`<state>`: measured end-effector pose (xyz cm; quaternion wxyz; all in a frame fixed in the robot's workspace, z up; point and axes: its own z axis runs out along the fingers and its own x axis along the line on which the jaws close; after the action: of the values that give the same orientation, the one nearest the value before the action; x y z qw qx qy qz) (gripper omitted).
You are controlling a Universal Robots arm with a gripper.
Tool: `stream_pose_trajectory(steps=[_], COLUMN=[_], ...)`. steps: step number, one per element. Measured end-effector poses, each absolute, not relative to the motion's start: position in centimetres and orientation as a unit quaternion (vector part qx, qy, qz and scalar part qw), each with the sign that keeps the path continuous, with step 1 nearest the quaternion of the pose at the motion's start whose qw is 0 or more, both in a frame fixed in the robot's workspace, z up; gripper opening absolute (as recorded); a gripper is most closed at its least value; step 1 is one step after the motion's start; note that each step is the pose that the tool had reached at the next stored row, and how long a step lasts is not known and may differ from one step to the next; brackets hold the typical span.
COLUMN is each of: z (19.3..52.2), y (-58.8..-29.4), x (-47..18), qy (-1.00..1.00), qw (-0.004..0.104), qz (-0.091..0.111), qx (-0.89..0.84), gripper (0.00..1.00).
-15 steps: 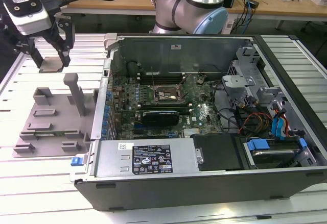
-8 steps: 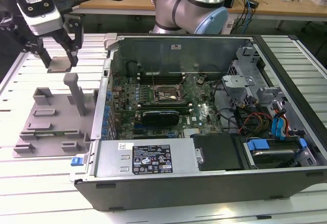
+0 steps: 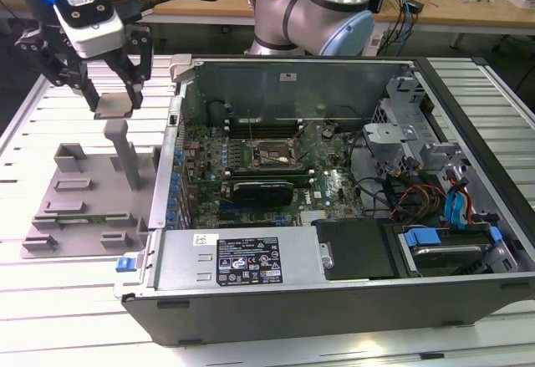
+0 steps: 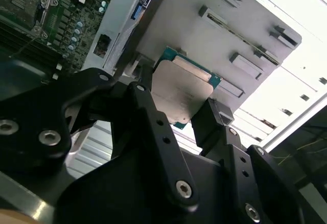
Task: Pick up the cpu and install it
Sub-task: 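Pick up the cpu and move it towards the insertion slot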
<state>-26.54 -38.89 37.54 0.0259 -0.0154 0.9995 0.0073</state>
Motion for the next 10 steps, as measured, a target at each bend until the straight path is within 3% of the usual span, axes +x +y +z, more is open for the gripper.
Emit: stream_pose_trajectory(steps=[10], z=[37.5], y=[-38.9], x=[-21.8], qy=[1.0], qw=[0.026], qz=[0.007], qx=[-0.015], gripper=[0.55])
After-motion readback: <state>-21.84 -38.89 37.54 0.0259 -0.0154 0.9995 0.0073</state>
